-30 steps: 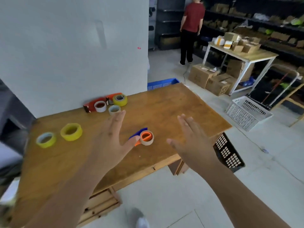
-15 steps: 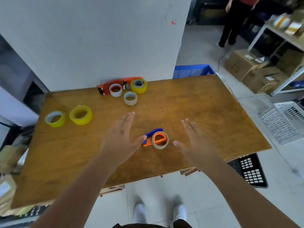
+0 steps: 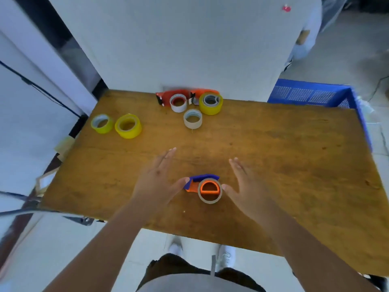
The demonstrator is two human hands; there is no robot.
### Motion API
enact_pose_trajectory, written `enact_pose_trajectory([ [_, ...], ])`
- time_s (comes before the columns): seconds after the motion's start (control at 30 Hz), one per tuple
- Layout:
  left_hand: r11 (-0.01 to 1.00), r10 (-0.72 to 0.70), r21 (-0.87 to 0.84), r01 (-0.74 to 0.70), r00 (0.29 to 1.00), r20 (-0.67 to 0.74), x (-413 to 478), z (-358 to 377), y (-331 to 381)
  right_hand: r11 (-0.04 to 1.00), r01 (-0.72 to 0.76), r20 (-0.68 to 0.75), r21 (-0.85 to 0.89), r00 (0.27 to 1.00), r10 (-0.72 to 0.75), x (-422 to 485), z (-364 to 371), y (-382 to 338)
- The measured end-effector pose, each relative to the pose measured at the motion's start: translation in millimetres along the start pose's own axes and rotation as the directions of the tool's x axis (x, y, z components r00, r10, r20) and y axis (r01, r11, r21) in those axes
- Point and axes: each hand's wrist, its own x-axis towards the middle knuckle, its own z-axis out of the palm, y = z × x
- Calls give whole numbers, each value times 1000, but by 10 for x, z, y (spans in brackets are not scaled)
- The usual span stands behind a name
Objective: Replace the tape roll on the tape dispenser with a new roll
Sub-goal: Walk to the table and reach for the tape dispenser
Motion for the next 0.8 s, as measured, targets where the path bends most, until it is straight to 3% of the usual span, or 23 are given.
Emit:
enact_pose_trajectory([
  [0.27,998,-53,48,46,987,153,206,535,-163,999,10,139,48,990,-16,291,416,259],
  [0.47,994,-85,89,64,961,264,602,1132,-335,987,-141,208,71,970,124,518,967,322],
  [0.67,981,-4,182,-65,935,354,921,1454,-434,936,-339,172,97,932,320,652,1264,257],
  [0.8,962,21,245,-118,931,365,1009,1433,-377,910,-389,183,146,914,362,709,1252,172],
])
